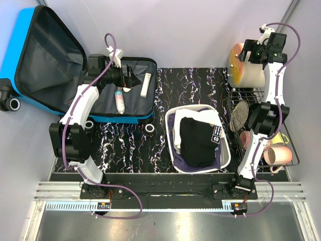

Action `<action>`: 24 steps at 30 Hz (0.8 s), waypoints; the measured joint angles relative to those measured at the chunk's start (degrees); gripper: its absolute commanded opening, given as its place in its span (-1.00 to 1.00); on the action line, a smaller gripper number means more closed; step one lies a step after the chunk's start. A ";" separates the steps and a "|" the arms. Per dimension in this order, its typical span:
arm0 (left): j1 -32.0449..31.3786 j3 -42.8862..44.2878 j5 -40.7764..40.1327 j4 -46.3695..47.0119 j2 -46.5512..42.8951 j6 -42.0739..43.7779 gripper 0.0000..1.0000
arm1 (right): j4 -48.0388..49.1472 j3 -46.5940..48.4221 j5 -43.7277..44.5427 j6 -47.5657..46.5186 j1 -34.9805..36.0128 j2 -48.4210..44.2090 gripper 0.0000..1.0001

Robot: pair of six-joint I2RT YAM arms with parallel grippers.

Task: Open, take out, and arrange the luggage

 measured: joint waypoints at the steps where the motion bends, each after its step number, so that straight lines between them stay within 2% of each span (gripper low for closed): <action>1: 0.02 0.00 -0.02 0.00 0.00 0.02 0.98 | 0.00 0.04 0.63 -0.37 0.24 0.00 0.94; 10: 0.11 0.00 -0.04 -0.02 0.02 0.02 0.98 | -0.70 -0.11 7.93 -6.82 2.80 0.00 0.84; 13: 0.13 0.00 -0.09 -0.02 0.02 0.04 0.98 | -0.72 -0.22 10.16 -8.52 3.43 0.00 0.66; 14: 0.13 0.00 -0.15 -0.02 0.02 0.07 0.98 | -0.72 -0.26 10.71 -9.03 3.56 0.00 0.48; 23: 0.13 0.70 -0.48 -0.70 0.24 1.73 0.98 | -0.66 -0.28 11.87 -10.58 3.67 0.00 -0.20; 24: 0.13 0.83 -0.48 -0.85 0.24 1.99 0.98 | -0.66 -0.28 11.69 -10.60 3.67 0.00 -0.33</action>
